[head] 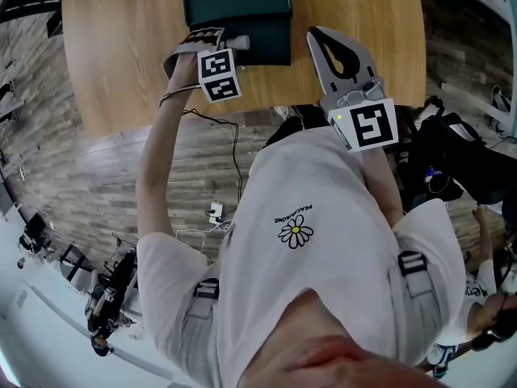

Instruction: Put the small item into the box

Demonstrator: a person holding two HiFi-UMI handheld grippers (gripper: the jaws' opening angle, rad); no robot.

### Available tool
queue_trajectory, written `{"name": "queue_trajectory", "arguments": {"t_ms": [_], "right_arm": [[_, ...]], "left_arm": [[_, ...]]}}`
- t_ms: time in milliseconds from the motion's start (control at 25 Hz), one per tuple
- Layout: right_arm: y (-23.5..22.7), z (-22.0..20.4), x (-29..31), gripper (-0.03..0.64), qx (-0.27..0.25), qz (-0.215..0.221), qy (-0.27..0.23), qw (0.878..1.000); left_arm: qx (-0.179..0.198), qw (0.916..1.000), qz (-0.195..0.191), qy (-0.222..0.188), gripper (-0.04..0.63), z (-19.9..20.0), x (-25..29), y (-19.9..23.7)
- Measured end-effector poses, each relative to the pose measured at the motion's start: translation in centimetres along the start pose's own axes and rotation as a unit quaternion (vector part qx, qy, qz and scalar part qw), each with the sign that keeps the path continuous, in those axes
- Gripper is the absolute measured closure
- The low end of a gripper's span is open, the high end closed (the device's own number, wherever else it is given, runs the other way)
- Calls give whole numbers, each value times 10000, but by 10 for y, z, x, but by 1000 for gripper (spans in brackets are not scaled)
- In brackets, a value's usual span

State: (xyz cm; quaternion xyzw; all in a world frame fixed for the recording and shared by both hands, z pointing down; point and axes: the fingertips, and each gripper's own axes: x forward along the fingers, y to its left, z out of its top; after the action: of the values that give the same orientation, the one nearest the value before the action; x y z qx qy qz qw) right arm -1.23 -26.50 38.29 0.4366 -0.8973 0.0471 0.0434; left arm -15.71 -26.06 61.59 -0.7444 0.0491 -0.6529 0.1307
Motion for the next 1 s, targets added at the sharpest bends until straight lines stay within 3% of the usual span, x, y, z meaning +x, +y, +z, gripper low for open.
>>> {"name": "queue_trajectory", "arguments": {"t_ms": [680, 840, 1000], "right_arm": [[10, 13, -11, 611, -156, 88, -190, 9997], [17, 27, -6, 611, -282, 188, -306, 9990], [26, 44, 1, 611, -379, 345, -479, 9975]], "left_arm": [[-22, 9989, 326, -337, 387, 24, -39, 7], [-242, 9960, 641, -573, 405, 31, -70, 22], [-643, 9861, 1306, -797, 488, 33, -113, 49]]}}
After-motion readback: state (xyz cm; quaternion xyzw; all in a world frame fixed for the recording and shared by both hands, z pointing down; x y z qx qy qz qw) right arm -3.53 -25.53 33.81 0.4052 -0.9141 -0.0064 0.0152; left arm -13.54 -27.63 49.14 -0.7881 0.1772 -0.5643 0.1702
